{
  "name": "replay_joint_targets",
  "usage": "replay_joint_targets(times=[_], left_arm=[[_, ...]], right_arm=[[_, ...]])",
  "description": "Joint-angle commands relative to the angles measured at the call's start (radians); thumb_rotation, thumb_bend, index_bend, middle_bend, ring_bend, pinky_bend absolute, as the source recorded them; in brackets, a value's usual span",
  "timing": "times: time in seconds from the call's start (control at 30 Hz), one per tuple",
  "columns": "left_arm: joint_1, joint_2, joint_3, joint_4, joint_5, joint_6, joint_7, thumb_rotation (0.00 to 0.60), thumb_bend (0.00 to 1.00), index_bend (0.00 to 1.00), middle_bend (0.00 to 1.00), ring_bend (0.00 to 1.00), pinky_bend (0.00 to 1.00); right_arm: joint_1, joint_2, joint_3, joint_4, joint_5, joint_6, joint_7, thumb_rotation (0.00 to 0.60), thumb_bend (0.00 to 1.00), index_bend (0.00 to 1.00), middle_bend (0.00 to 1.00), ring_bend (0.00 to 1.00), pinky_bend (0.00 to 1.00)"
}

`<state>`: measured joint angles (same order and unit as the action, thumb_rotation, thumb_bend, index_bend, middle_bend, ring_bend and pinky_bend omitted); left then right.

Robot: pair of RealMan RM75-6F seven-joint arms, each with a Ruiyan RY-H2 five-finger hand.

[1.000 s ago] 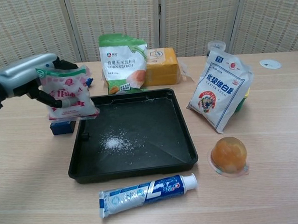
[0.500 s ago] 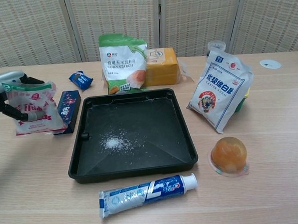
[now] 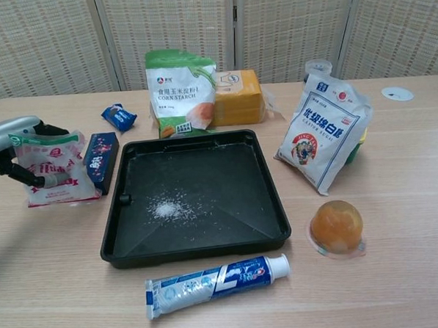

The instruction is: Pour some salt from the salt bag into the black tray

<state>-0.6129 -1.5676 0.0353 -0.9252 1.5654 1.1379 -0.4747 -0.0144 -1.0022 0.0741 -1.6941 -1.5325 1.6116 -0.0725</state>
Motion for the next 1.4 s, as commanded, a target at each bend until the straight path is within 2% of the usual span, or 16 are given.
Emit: replay_joint_targets(times=[0.03, 0.17, 0.3, 0.43, 0.57, 0.7, 0.93, 1.13, 1.4], left_arm=[[0.002, -0.011, 0.004, 0.018, 0.004, -0.008, -0.017, 0.600, 0.70, 0.50, 0.70, 0.67, 0.68], [-0.002, -0.026, 0.005, 0.040, 0.006, -0.025, -0.041, 0.600, 0.70, 0.48, 0.61, 0.60, 0.66], [-0.007, -0.043, 0.002, 0.069, 0.010, -0.031, -0.048, 0.600, 0.67, 0.42, 0.45, 0.47, 0.58], [-0.009, -0.055, 0.002, 0.092, 0.016, -0.027, -0.045, 0.600, 0.62, 0.31, 0.29, 0.30, 0.45], [-0.010, -0.061, 0.007, 0.107, 0.025, -0.027, -0.022, 0.600, 0.56, 0.21, 0.19, 0.19, 0.33], [-0.007, -0.058, 0.010, 0.105, 0.029, -0.021, -0.007, 0.600, 0.54, 0.18, 0.15, 0.15, 0.30], [-0.001, -0.033, 0.006, 0.072, 0.018, -0.030, 0.017, 0.600, 0.51, 0.00, 0.08, 0.07, 0.23], [0.001, 0.023, -0.002, -0.005, -0.003, -0.052, 0.043, 0.600, 0.48, 0.00, 0.02, 0.01, 0.16], [0.010, 0.081, -0.041, -0.103, -0.049, -0.052, 0.063, 0.600, 0.48, 0.00, 0.01, 0.02, 0.16]], right_arm=[[-0.001, -0.001, -0.001, -0.002, -0.001, 0.001, -0.003, 0.600, 0.42, 0.04, 0.07, 0.14, 0.04], [0.000, -0.005, -0.002, -0.003, -0.001, -0.005, -0.007, 0.600, 0.42, 0.04, 0.07, 0.14, 0.04], [0.000, -0.002, -0.001, -0.008, -0.003, -0.002, -0.011, 0.600, 0.42, 0.04, 0.07, 0.14, 0.04], [-0.004, 0.000, 0.000, -0.010, 0.000, 0.002, -0.013, 0.600, 0.42, 0.04, 0.07, 0.14, 0.04], [-0.005, 0.000, -0.001, -0.010, 0.002, 0.001, -0.012, 0.600, 0.42, 0.04, 0.07, 0.14, 0.04], [-0.005, 0.000, -0.001, -0.008, 0.002, 0.001, -0.010, 0.600, 0.42, 0.04, 0.07, 0.14, 0.04], [-0.003, -0.001, 0.001, -0.006, 0.003, -0.003, -0.008, 0.600, 0.42, 0.04, 0.07, 0.14, 0.04], [-0.003, -0.003, 0.002, -0.003, 0.004, -0.004, -0.005, 0.600, 0.42, 0.04, 0.07, 0.14, 0.04], [-0.003, -0.012, 0.003, 0.006, 0.003, -0.002, 0.002, 0.600, 0.42, 0.04, 0.07, 0.14, 0.04]])
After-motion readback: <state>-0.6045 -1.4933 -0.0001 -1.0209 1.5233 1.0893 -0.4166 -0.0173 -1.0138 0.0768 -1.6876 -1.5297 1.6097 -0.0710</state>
